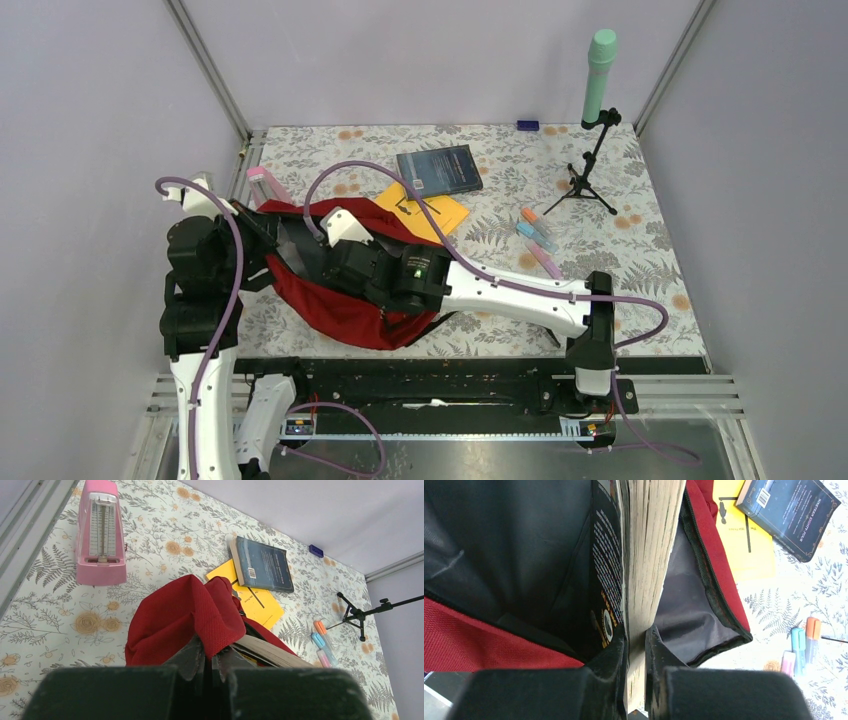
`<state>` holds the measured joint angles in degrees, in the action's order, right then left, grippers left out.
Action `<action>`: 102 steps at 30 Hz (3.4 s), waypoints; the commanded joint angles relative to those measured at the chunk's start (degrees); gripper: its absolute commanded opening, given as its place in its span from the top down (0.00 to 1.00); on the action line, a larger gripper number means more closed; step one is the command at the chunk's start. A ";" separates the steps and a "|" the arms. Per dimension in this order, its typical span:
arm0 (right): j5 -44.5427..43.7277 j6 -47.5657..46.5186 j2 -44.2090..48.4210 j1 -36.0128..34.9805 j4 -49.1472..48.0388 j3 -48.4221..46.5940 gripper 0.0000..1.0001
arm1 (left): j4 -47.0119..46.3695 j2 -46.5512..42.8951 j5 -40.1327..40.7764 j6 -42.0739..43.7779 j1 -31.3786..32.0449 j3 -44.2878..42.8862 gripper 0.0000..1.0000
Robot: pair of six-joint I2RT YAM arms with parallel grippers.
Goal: Pack the student bag
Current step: Place the book in the student bag.
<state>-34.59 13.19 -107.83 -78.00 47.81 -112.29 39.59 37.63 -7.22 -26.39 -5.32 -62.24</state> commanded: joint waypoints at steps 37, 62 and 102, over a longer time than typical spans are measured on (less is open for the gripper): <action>26.80 8.26 3.57 8.78 -29.23 18.79 0.42 | -2.95 -2.21 0.92 2.20 -0.25 -3.88 1.00; -10.13 10.77 2.18 7.72 -1.70 5.46 1.00 | -0.40 -2.06 10.56 1.18 -0.26 -3.11 1.00; 11.10 7.43 -1.85 7.55 -14.41 5.45 0.20 | -4.48 -4.71 5.79 5.88 -0.28 5.07 1.00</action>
<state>-28.05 20.38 -119.46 -71.64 40.77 -110.76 41.69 33.87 -4.51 -22.44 -5.32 -57.71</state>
